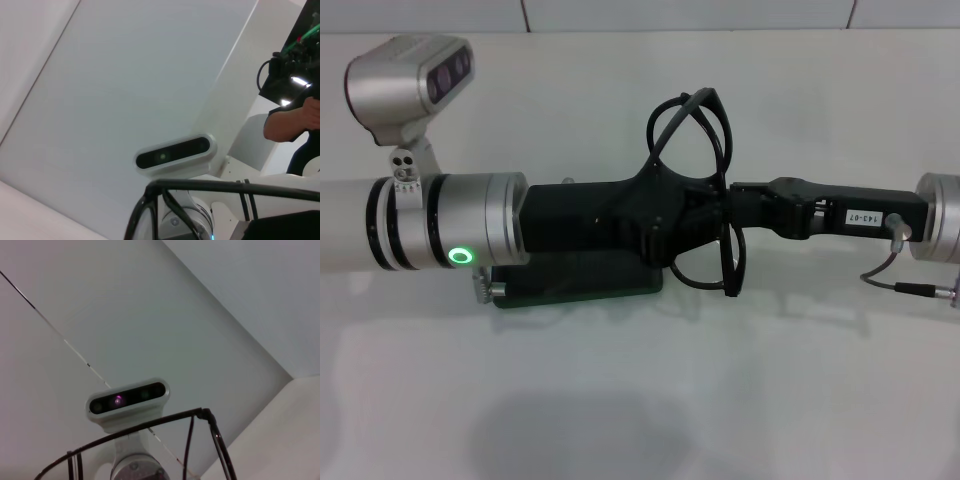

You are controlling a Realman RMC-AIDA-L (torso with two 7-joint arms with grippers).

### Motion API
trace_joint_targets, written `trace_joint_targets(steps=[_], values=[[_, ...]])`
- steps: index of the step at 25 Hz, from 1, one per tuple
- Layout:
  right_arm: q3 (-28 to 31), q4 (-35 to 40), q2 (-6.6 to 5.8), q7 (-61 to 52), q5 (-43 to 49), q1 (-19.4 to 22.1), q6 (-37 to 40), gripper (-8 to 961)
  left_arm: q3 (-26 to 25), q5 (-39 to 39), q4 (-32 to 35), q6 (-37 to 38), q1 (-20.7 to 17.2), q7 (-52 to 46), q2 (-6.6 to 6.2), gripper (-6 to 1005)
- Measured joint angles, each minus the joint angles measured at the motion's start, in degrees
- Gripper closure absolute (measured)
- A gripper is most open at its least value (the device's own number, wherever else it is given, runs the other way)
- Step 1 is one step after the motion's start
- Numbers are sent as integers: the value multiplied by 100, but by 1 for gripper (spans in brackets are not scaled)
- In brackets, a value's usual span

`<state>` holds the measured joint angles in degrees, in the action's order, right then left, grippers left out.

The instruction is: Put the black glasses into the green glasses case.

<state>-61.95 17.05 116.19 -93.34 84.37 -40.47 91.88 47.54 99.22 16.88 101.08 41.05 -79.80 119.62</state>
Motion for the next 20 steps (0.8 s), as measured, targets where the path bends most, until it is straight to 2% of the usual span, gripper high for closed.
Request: trace_joint_targets(steps=[6, 13, 17, 20], values=[[26, 21, -35, 72, -252, 112, -20, 855, 0, 0, 0, 63, -10, -8, -4, 986], [371, 484, -130, 340, -494, 635, -172, 855, 36, 27, 0, 106, -52, -33, -16, 983], [572, 723, -255, 939, -497, 859, -247, 855, 53, 82, -1, 106, -106, -118, -65, 982], [915, 899, -290, 1630, -490, 1076, -307, 855, 66, 216, 25, 111, -123, -286, -119, 981]])
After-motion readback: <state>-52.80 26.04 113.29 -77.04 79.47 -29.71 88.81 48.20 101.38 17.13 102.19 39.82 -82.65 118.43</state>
